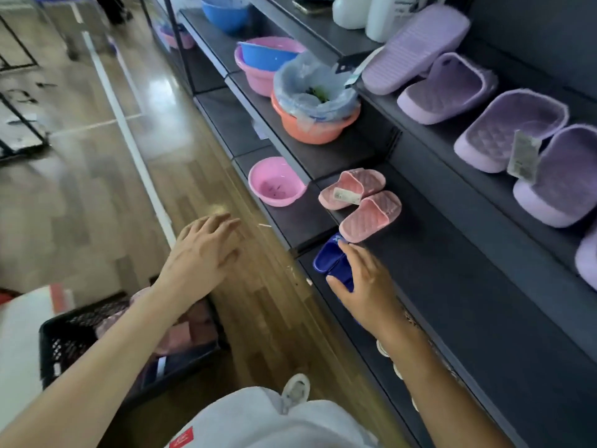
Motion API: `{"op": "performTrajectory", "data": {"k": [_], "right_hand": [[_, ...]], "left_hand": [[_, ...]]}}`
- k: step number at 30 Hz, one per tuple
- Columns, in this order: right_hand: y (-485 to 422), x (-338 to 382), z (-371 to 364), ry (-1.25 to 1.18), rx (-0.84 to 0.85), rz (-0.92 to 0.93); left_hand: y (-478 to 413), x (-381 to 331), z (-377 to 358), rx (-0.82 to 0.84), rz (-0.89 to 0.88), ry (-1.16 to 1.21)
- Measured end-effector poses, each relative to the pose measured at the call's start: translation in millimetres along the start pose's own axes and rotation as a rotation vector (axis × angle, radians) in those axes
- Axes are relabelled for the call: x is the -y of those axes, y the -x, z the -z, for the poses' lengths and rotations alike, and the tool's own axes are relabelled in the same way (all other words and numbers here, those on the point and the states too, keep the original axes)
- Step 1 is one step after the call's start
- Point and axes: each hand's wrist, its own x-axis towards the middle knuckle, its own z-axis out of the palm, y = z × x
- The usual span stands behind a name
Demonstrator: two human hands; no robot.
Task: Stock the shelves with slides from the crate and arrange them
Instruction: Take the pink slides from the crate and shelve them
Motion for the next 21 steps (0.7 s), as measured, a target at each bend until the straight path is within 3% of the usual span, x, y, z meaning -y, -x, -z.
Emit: {"op": "performTrajectory", "data": {"k": [11, 21], "right_hand": [[37.6, 123.1, -66.7, 0.097, 0.151, 0.258], [89.6, 249.8, -149.4, 0.175, 0.345, 0.472]], "left_hand": [[163.8, 90.3, 43.9, -0.075, 0.275, -0.067], [330.5, 169.0, 58.9, -0.091, 0.632, -0.055]]}}
